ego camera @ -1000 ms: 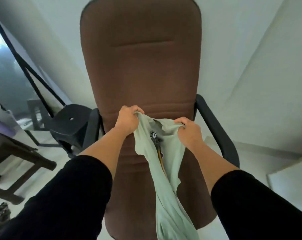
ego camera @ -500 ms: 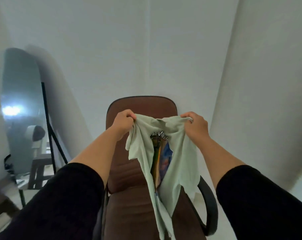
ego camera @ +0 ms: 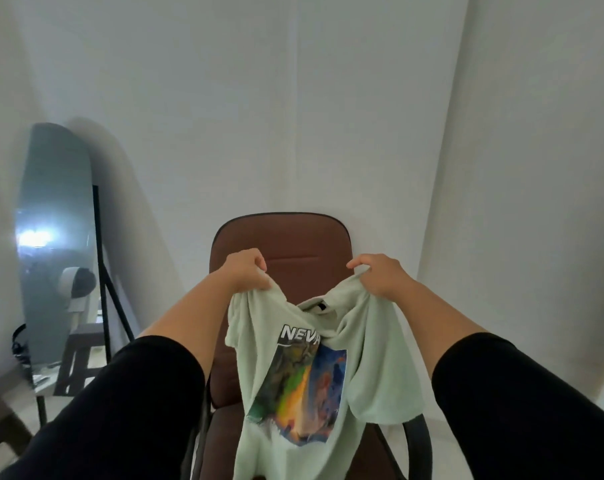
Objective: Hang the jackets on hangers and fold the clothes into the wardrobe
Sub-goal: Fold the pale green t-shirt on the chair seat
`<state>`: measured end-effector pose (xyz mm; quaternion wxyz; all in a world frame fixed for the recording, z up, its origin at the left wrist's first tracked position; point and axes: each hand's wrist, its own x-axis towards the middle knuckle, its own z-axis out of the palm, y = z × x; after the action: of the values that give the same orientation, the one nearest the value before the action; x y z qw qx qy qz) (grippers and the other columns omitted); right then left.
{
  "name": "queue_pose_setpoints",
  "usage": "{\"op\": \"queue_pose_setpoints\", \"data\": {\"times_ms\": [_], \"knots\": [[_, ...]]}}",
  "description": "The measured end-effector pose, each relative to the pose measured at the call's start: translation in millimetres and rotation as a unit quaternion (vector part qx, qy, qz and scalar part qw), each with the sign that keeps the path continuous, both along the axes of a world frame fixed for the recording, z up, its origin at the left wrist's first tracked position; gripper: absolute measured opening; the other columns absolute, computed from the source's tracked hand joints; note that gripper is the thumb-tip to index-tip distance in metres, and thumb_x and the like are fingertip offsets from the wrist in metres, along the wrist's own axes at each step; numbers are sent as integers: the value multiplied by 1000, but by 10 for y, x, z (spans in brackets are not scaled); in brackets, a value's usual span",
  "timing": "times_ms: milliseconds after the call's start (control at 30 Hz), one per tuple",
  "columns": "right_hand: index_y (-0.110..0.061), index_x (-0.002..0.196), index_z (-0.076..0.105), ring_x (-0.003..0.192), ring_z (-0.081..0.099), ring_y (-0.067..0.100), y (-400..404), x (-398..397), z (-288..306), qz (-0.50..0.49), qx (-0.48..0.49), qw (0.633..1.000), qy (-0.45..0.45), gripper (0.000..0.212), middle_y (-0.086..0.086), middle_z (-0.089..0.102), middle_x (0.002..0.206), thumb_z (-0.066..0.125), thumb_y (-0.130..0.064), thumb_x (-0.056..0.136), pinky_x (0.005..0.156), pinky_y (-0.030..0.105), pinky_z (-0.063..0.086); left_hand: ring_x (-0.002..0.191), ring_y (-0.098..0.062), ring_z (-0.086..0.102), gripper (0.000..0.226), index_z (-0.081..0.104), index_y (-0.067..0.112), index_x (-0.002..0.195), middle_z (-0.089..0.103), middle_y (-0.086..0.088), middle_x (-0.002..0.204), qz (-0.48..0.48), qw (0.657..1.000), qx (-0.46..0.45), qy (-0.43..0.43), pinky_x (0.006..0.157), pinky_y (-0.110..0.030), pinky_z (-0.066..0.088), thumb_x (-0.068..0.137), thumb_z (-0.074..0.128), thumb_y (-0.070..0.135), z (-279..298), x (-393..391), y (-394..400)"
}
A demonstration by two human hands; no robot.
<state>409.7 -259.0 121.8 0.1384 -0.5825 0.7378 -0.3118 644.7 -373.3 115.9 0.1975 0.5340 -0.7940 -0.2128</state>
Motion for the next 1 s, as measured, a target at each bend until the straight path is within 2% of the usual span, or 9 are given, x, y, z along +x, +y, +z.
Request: {"op": "queue_pose_setpoints", "data": {"times_ms": [67, 133, 200, 300, 433, 600, 767, 900, 1000], "knots": [[-22, 121, 61, 93, 46, 13, -28, -42, -48, 18, -4, 1000, 0, 37, -5, 54, 97, 50, -5, 90, 83, 21, 36, 102, -19, 49, 41, 55, 25, 109, 51, -2, 115, 7, 996, -28, -88, 79, -26, 42, 73, 75, 24, -78, -13, -55], [-25, 119, 60, 88, 44, 13, -72, -90, -88, 20, -14, 1000, 3, 42, -13, 45, 82, 46, 0, 89, 78, 20, 36, 111, -24, 51, 57, 51, 27, 124, 49, -6, 125, 18, 988, -44, -144, 87, -31, 46, 73, 76, 23, -107, -17, -89], [-27, 115, 59, 83, 44, 13, -95, -126, -109, 15, -25, 999, 15, 50, -7, 48, 91, 36, 6, 84, 68, 18, 35, 110, -27, 54, 61, 45, 30, 131, 49, -9, 124, 18, 980, -57, -190, 85, -32, 47, 77, 71, 17, -104, 12, -122], [-20, 101, 61, 71, 42, 5, -93, -166, -109, 27, -32, 999, 34, 45, -3, 52, 100, 33, 8, 81, 59, 15, 31, 89, -26, 57, 50, 42, 34, 124, 49, -4, 98, -9, 969, -36, -243, 70, -31, 43, 83, 46, 6, -79, 102, -159], [-17, 76, 66, 92, 53, 16, -109, -202, -100, 45, -4, 997, 58, 42, 4, 61, 109, 35, 11, 81, 75, 19, 36, 85, -23, 47, 41, 45, 25, 106, 47, -3, 99, -72, 946, -10, -316, 70, -31, 38, 81, 29, -3, -42, 152, -175], [-19, 96, 75, 109, 56, 24, -197, -211, -93, 18, 41, 992, 115, 47, 4, 61, 124, 36, 6, 86, 83, 24, 42, 91, -19, 52, 48, 63, 28, 80, 59, 6, 106, -101, 957, -40, -268, 76, -28, 43, 77, 31, -8, -8, 121, -165], [-14, 111, 70, 116, 54, 27, -224, -166, 24, -44, -34, 996, 68, 42, 9, 59, 127, 38, 4, 89, 96, 25, 38, 98, -21, 57, 51, 67, 26, 75, 63, 4, 112, -94, 971, -78, -206, 83, -31, 49, 74, 31, -11, 98, 92, -168], [-10, 102, 74, 108, 55, 26, -201, -134, 131, -67, -91, 993, 27, 40, 8, 60, 112, 41, 5, 86, 83, 17, 35, 84, -18, 49, 49, 64, 23, 79, 56, 3, 95, -90, 966, -66, -234, 71, -26, 40, 77, 29, -11, 232, 108, -125], [-10, 92, 76, 89, 49, 17, -156, -106, 216, -68, -89, 992, 51, 44, -9, 49, 80, 37, 10, 82, 70, 14, 32, 85, -17, 47, 52, 70, 22, 84, 54, 5, 93, -70, 962, -63, -257, 72, -26, 38, 77, 30, -10, 260, 167, -113]]}}
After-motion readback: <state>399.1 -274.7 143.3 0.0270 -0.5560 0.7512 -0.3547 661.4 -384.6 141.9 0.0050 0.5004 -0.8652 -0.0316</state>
